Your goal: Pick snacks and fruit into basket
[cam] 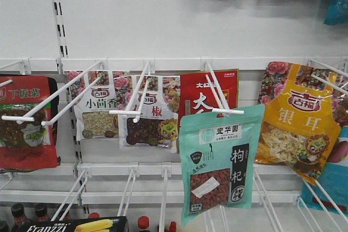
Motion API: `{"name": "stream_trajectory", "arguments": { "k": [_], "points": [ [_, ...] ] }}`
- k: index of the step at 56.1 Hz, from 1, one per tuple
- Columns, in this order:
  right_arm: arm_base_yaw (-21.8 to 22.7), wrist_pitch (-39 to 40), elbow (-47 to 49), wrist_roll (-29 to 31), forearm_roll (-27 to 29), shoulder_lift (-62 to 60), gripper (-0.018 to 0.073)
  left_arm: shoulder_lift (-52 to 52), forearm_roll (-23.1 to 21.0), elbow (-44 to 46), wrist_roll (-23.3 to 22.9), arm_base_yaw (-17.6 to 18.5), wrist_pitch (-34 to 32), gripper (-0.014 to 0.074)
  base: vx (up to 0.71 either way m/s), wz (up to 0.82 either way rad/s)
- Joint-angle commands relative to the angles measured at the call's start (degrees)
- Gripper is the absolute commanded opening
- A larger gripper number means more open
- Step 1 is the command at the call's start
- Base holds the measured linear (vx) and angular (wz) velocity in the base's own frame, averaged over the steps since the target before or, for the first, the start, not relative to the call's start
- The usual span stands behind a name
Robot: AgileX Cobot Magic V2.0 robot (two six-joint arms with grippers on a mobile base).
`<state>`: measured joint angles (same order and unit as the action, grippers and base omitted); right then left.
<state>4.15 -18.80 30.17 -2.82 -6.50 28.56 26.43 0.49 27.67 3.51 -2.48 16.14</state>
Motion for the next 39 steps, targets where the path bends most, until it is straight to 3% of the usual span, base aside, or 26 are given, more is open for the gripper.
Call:
{"name": "stream_trajectory", "arguments": {
  "k": [1, 12, 29, 33, 39],
  "points": [
    [0.22, 4.70, 1.93, 0.43, -0.53, 0.50, 0.0435, 1.92, -0.18, 1.80, -0.16, 0.28, -4.38, 0.0348, 0.00, 0.00],
    [0.22, 4.65, 1.93, 0.43, -0.58, 0.50, 0.0568, 3.61, -0.18, 1.80, -0.27, 0.28, -3.83, 0.0517, 0.00, 0.00],
    [0.22, 4.65, 1.93, 0.43, -0.58, 0.50, 0.0567, 3.61, -0.49, 1.80, -0.37, 0.28, -4.69, 0.0525, 0.00, 0.00],
    [0.22, 4.65, 1.93, 0.43, -0.58, 0.50, 0.0567, 3.61, -2.37, 1.80, -0.37, 0.28, -4.67, 0.0525, 0.00, 0.00],
    [0.22, 4.70, 1.93, 0.43, -0.58, 0.50, 0.0567, 3.61, -9.79, 1.80, -0.27, 0.28, -4.67, 0.0525, 0.00, 0.00]
  ]
}}
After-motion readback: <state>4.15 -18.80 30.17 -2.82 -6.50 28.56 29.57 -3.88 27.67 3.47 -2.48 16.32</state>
